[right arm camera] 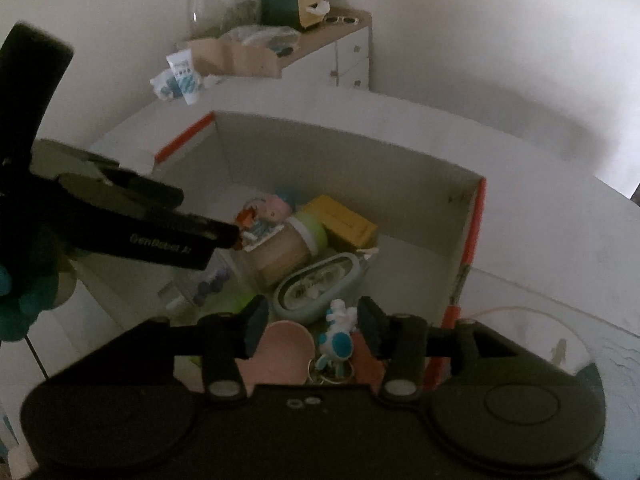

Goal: Organize rigid objects
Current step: 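Open the left gripper on the teal toy while the right gripper releases the astronaut keychain in the box, then lift both open grippers up and away from the red box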

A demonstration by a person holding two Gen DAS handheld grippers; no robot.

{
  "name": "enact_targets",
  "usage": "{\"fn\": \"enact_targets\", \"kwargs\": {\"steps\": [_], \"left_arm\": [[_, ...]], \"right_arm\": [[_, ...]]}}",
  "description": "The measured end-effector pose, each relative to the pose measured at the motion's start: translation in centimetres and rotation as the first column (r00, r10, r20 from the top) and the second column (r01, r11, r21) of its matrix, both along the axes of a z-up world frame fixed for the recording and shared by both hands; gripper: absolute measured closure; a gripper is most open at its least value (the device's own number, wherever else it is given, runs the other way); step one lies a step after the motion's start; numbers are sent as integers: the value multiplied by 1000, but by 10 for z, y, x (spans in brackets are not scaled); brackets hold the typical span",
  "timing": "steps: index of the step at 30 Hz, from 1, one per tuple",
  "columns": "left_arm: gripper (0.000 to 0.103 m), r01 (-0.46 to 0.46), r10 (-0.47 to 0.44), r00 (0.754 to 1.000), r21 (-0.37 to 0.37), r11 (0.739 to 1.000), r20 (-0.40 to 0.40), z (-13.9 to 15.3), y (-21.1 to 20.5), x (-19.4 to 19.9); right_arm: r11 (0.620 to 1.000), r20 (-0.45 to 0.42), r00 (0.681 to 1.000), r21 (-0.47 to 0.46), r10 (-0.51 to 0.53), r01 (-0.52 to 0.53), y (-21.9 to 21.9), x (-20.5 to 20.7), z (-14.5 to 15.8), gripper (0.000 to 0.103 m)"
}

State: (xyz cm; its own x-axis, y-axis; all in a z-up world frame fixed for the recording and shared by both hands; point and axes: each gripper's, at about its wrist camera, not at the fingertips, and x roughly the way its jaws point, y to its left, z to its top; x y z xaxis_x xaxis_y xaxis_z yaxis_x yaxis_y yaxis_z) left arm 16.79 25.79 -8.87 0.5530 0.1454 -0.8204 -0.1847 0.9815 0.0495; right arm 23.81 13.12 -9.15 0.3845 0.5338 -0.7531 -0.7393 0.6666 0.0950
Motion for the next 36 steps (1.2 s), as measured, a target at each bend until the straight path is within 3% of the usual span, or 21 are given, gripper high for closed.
{"fn": "enact_targets", "kwargs": {"steps": [14, 16, 21, 24, 33, 36], "left_arm": [[36, -26, 25, 992, 2, 1000, 124, 38, -23, -58], [31, -21, 21, 990, 4, 1000, 140, 43, -28, -65], [30, -9, 6, 984, 15, 1000, 179, 54, -38, -82], [24, -7, 7, 981, 0, 1000, 191, 59, -42, -92], [19, 3, 7, 975, -43, 999, 222, 68, -52, -117], [4, -5, 16, 971, -46, 999, 239, 72, -55, -125]], "right_arm": [[991, 51, 999, 136, -9, 2, -35, -29, 39, 26], [988, 64, 998, 154, -6, -3, -40, -35, 44, 23], [978, 84, 996, 206, -9, -9, -53, -46, 54, 12], [970, 100, 995, 243, -21, -4, -62, -53, 60, 1], [958, 124, 991, 288, -48, 10, -82, -66, 69, 0], [956, 132, 990, 294, -52, 10, -86, -72, 71, 0]]}}
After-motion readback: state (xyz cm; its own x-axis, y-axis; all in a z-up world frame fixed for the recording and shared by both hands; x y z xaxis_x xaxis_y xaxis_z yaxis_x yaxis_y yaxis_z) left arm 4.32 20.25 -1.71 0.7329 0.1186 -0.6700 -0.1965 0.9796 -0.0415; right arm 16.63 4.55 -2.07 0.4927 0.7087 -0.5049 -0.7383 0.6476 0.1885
